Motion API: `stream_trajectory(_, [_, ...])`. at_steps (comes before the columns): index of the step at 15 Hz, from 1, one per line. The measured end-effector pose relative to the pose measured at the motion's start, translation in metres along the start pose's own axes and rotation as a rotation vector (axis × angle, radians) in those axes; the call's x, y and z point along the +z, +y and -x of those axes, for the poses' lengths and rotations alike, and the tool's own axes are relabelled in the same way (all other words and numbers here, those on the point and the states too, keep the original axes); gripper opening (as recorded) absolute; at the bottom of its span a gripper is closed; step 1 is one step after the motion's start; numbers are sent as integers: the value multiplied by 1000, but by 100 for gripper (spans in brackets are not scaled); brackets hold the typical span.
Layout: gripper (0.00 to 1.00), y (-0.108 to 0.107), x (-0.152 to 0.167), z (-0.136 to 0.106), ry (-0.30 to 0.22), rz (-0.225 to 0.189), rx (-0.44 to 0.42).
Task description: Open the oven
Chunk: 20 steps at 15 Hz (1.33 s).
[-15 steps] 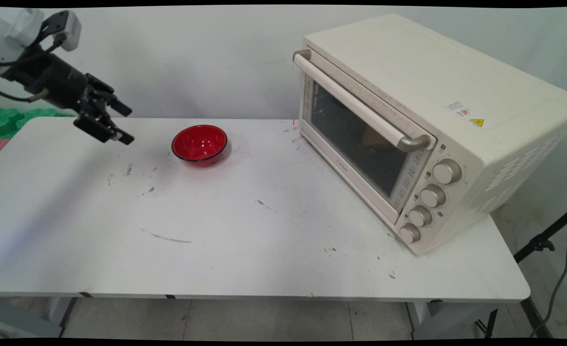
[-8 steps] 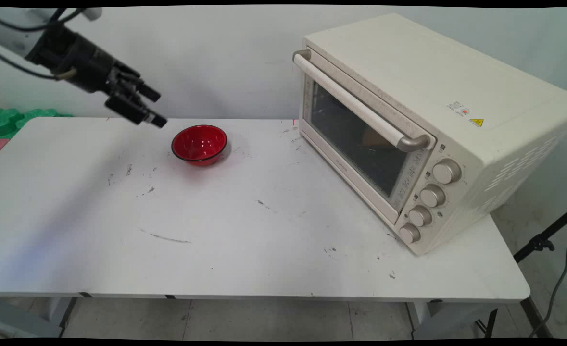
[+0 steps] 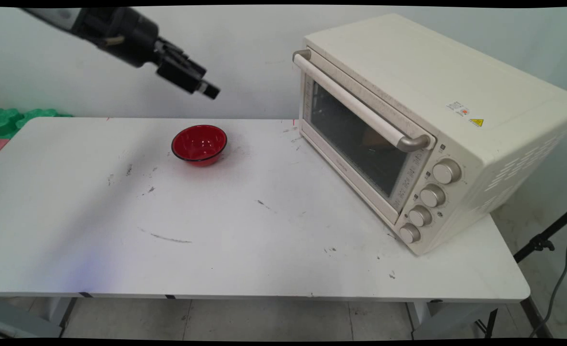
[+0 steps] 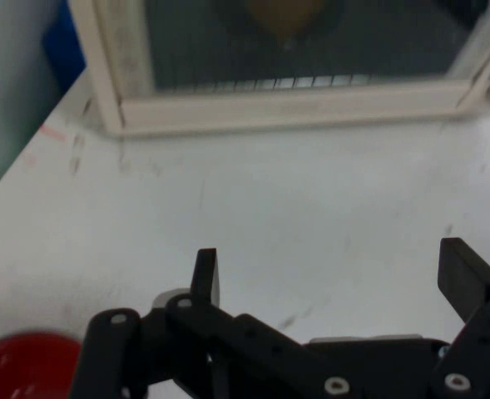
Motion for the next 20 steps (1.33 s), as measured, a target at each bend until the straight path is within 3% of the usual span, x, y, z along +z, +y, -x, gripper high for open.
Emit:
stream_trajectory(6, [100,22,28,-44,83,27,-40])
stream_trajectory(11, [100,33,51,-68,124,33,-55])
stream_trajectory(12, [0,36,57,-73,133,34,-58])
stream_trajectory(20, [0,46,117,-106,165,7,-27])
